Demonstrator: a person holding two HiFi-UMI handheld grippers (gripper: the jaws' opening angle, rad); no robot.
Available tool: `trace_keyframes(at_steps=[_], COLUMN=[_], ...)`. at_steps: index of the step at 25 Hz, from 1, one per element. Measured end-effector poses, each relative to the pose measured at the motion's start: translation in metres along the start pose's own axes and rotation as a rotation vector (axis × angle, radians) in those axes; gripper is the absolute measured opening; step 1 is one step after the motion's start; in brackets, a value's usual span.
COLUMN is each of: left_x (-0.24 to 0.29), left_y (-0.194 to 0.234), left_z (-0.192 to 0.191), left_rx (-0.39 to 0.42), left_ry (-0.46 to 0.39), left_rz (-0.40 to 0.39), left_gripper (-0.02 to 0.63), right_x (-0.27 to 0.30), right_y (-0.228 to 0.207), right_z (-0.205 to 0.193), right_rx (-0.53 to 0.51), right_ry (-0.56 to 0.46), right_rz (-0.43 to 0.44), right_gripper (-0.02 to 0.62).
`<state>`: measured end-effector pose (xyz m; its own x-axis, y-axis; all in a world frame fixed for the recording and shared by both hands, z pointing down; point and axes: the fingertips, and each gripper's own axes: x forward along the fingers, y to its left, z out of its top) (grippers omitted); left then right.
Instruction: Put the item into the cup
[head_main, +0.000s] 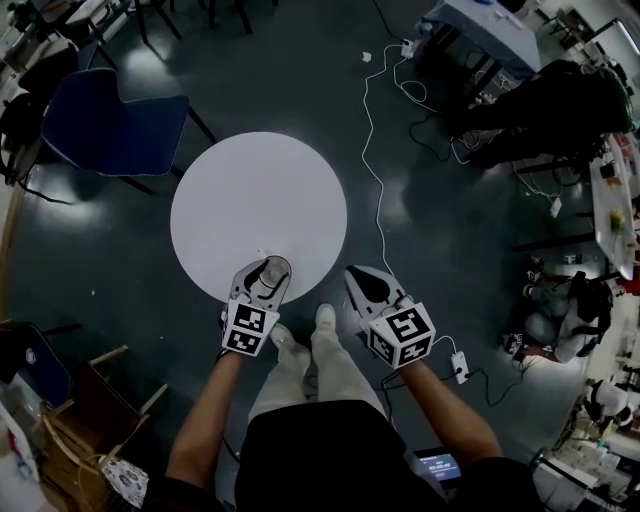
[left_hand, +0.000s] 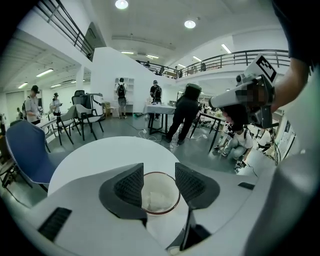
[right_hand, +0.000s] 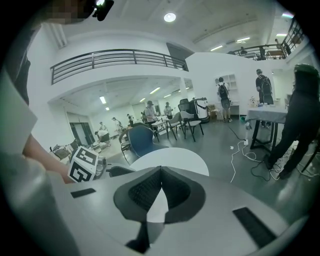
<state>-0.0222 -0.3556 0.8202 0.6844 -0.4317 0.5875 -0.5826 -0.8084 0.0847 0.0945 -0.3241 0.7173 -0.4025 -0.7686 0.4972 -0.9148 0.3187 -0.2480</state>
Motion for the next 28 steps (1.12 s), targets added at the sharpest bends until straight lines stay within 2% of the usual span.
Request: trace_keyframes(at_steps=[6,14,17,21,28], left_x=[-0.023,-0.081,-0.111,-0.143,-0.199], left_y=[-0.01,-0.018,-0.018,-0.013,-0.015], left_z=[0.016,0.063,0.081,0.094,0.104], left_rx=[-0.014,-0.024,-0.039,0.003,-0.001], left_ry=[-0.042,-0.142,-0.198,-0.254,-0.322], left_rz=[0.016,0.034,0.052,0.083,0.098], left_gripper=[0.198,0.175,0.139,0.074,0.07], right_x=[-0.009,-0.023,-0.026,-0.027,-0.037], right_y=[0.014,0.044,0.061,0.084,0.116], right_z=[0.008,0.048,0.058,0.071,0.096], right_rx=[-0.031,-0.105,-0.142,-0.178,-0.223], right_ry=[-0.013,-0.065,-0.082,-0.107,-0.166], right_rz=[0.025,0.068,0.08,0.097,0.092], right_gripper=[0.017,0.017,0.017,0.017,0.017])
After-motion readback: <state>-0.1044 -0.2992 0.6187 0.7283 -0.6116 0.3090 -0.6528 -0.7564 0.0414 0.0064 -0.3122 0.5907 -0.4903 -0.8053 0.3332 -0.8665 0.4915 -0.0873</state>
